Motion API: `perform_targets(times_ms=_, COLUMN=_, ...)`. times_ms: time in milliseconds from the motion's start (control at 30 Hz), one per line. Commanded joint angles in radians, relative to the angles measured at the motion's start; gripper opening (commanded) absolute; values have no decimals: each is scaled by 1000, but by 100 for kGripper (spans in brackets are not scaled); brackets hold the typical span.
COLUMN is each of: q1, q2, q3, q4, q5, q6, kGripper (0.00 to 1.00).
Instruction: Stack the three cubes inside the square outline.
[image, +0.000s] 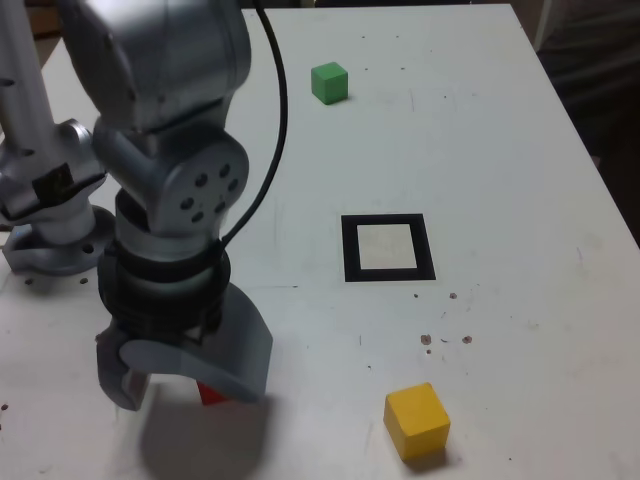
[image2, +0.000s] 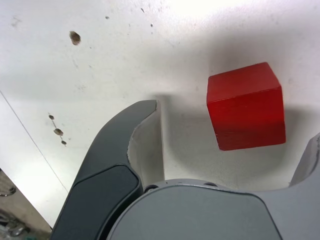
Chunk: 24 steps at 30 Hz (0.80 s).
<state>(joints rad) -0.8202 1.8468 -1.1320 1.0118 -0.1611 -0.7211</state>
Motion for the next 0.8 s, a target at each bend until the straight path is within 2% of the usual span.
perform_targets(times_ms=0, q1=8, q2=11, q3=8, q4=-12, q5=-5, q6=0, kGripper=99)
perform_targets(times_ms=500, q1=97, q2=65, q3=20, q4=-43, q5=-17, q6=-42, kGripper=91)
perform_targets(times_ms=633, q1=104, q2=70, q3=18, q4=-39, q5=-18, q6=-59, kGripper=81)
perform_targets(times_ms=767, q1=105, q2=74, q3=15, q4=-29, q5=-16, q6=-72, kGripper=60)
